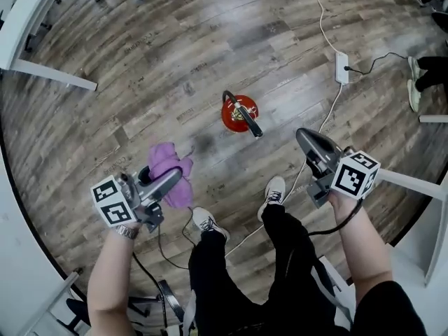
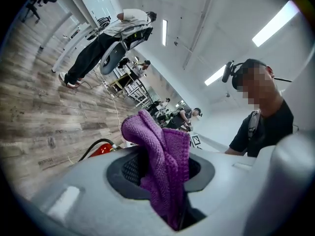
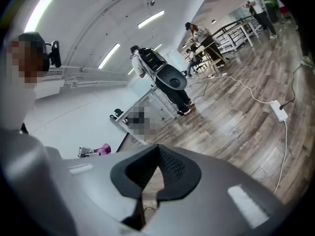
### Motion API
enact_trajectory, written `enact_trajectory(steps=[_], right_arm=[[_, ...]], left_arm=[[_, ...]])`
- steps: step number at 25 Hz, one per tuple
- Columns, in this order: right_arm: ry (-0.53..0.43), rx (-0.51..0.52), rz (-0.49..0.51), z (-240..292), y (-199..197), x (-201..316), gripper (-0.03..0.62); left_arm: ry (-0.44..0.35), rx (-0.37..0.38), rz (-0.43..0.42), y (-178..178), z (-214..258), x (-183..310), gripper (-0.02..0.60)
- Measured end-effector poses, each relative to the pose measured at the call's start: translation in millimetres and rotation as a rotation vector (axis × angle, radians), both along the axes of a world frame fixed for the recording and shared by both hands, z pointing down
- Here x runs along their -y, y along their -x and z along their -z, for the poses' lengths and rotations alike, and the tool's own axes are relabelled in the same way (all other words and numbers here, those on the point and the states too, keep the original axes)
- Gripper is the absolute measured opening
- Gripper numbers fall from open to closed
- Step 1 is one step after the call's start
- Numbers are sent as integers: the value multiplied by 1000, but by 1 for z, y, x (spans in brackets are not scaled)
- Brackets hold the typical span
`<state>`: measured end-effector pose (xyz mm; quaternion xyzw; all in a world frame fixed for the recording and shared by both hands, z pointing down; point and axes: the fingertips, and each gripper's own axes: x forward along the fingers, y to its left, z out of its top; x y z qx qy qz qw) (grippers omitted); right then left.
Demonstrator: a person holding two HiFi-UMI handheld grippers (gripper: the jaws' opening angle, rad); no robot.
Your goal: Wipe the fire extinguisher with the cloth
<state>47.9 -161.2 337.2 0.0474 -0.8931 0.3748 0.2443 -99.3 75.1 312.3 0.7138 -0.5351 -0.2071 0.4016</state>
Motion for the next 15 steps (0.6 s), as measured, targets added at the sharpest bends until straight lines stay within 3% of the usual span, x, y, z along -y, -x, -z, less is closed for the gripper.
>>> enact_trajectory(steps=[4, 8, 15], right_arm=[[19, -5, 85, 70, -1, -44, 5], [35, 19, 149, 130, -2, -97, 5], [21, 109, 87, 218, -5, -180, 5]], left_arm=[[-22, -71, 34, -33, 70, -26, 120], [-30, -117, 8, -65, 132, -53, 120], [-130, -136, -63, -89, 226, -96, 120]])
